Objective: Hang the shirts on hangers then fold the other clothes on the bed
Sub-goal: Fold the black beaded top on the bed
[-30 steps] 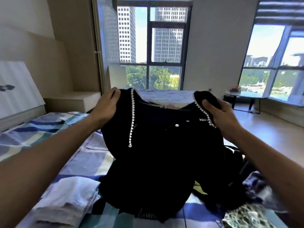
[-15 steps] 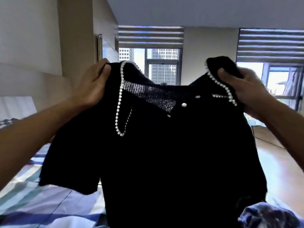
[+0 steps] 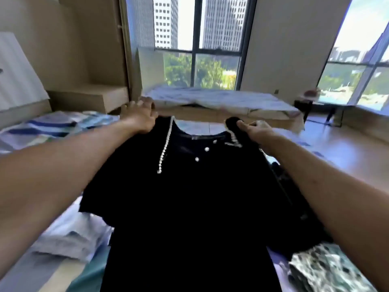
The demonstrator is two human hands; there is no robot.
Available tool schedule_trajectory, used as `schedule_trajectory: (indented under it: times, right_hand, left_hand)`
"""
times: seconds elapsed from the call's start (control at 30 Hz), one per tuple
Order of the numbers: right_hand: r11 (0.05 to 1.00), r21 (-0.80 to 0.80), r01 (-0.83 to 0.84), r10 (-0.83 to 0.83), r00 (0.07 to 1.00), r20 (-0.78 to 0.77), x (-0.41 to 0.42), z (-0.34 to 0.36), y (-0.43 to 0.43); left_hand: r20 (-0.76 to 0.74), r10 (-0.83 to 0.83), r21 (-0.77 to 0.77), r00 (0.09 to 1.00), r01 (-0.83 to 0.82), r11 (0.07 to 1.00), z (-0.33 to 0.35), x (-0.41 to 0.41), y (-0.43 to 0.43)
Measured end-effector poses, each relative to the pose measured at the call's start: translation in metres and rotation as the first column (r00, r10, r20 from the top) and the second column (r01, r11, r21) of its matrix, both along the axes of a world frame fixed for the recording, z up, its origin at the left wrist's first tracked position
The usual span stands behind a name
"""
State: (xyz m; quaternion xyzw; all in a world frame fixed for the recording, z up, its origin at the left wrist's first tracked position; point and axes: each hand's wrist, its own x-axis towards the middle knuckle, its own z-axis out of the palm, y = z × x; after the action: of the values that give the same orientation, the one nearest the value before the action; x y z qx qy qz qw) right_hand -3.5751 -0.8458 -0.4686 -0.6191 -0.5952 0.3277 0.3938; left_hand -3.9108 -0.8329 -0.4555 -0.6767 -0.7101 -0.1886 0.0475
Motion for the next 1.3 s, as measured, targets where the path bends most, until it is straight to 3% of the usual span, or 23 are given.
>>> schedule_trajectory:
  times: [0.07, 0.17, 0.3, 0.47, 0.63, 0.77, 0.97, 1.07, 1.17, 1.3]
  right_hand:
    - [0.997, -0.083, -0.001, 0.012, 0.992, 0.122, -0.003, -0.04, 0.013]
    - [0.982, -0.189, -0.012, 0.069, 0.952, 0.297, 0.02, -0.108, 0.002]
    - [0.952, -0.289, 0.102, 0.067, 0.85, 0.523, 0.054, -0.164, -0.036]
    - [0.916, -0.376, 0.14, 0.144, 0.759, 0.634, 0.066, -0.192, -0.057]
    - [0.883, -0.469, 0.032, 0.215, 0.859, 0.464, 0.061, -0.193, -0.055]
    - [0.955, -0.296, 0.031, 0.099, 0.905, 0.414, 0.087, -0.148, -0.041]
    - [0.969, -0.054, 0.242, -0.217, 0.932, 0.291, 0.129, -0.106, -0.004]
    - [0.925, -0.066, 0.374, -0.362, 0.92, 0.15, 0.135, -0.124, 0.005]
    - [0.895, -0.162, 0.415, -0.411, 0.91, 0.058, 0.135, -0.15, 0.001]
    - [0.906, -0.203, 0.371, -0.36, 0.929, 0.089, 0.129, -0.154, -0.007]
  left_hand:
    - [-0.117, 0.03, -0.103, 0.993, -0.042, 0.994, -0.039, 0.017, 0.009]
    - [-0.183, -0.212, -0.182, 0.96, 0.179, 0.967, -0.112, 0.051, -0.009]
    - [-0.046, -0.468, -0.351, 0.883, 0.424, 0.835, -0.199, 0.093, -0.046]
    - [0.066, -0.48, -0.441, 0.875, 0.457, 0.773, -0.26, 0.137, -0.064]
    - [0.139, -0.441, -0.413, 0.886, 0.457, 0.788, -0.282, 0.157, -0.065]
    - [0.13, -0.426, -0.344, 0.896, 0.443, 0.828, -0.28, 0.161, -0.056]
    - [0.19, -0.471, -0.232, 0.861, 0.506, 0.831, -0.273, 0.184, -0.038]
    - [0.215, -0.528, -0.145, 0.822, 0.561, 0.815, -0.267, 0.208, -0.034]
    - [0.196, -0.604, -0.271, 0.773, 0.634, 0.724, -0.271, 0.229, -0.038]
    - [0.184, -0.616, -0.436, 0.766, 0.625, 0.648, -0.279, 0.238, -0.043]
